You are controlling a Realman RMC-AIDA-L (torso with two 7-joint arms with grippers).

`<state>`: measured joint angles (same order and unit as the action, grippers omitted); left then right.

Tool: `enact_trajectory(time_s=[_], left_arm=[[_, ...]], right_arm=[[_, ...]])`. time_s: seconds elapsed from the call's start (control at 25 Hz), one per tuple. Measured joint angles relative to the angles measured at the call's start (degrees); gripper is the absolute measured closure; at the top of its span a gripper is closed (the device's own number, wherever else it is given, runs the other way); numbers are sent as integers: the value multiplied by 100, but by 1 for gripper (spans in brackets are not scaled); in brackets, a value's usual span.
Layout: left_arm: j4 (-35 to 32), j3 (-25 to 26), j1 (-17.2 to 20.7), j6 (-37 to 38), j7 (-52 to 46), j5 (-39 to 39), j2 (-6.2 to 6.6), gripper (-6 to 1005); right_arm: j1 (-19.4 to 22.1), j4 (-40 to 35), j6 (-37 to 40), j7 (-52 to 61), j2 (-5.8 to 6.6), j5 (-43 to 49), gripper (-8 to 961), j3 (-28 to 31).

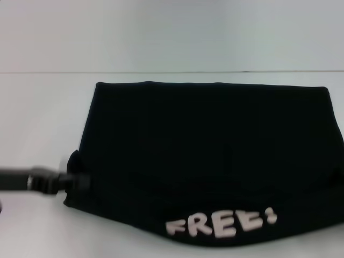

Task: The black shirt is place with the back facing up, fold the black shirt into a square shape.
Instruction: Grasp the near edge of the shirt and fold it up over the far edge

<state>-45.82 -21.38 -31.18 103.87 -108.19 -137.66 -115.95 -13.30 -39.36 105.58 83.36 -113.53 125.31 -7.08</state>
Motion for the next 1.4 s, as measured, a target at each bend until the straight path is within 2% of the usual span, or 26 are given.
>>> enact_trajectory(time_s=[0.16,0.2,0.24,0.32,0.48,0.52,0.72,0.76,0.8,0.92,0.96,1.04,1.2,1.32,1.4], left_arm=[[425,-60,-467,-838,-40,-20,158,999],[608,-128,-684,-1287,-72,-41,235,998],[608,-128,-684,-1287,-72,-41,235,998],[717,-280,-851,-1741,-174,-45,280,998],[767,-768,-1163,-2729,-418,-47,295,998],[767,-768,-1163,-2729,-418,-47,295,998],[1033,-860,-1502,-3697,-415,-49,312,998],[1068,-865,-1537,-3830,-408,-49,313,998],[1132,-891,-1597,-4065,-388,-50,314,998],[1283,-1076,-1706,-4736,-352,-29,275,999],[1283,-1076,-1706,-4736,-352,-29,275,999],[1417,-1441,-1822,-5456,-348,-29,161,999],[1597,-1872,-1930,-6142,-346,-12,83,999],[1660,-1929,-1997,-6309,-342,-7,72,999],[1707,-1933,-2045,-6385,-338,-8,78,999]], right_arm=[[-355,17,-342,48,26,-10,944,316],[-456,37,-441,86,45,-17,944,373],[-539,76,-557,132,72,-18,944,409],[-734,184,-872,270,132,-22,944,456],[-1111,401,-1757,539,192,-7,945,410],[-1197,456,-1968,604,203,3,946,385],[-1663,960,-3313,814,328,32,946,112],[-1885,1205,-3853,842,388,34,945,-45],[-1885,1205,-3853,842,388,34,945,-45],[-2232,1473,-4592,869,433,35,945,-285],[-2338,1537,-4786,870,433,35,945,-365],[-2583,1667,-5268,880,413,35,945,-562],[-2948,1854,-6063,897,321,34,944,-862],[-3162,1895,-6473,906,245,30,944,-941],[-3248,1919,-6611,951,238,30,946,-996]])
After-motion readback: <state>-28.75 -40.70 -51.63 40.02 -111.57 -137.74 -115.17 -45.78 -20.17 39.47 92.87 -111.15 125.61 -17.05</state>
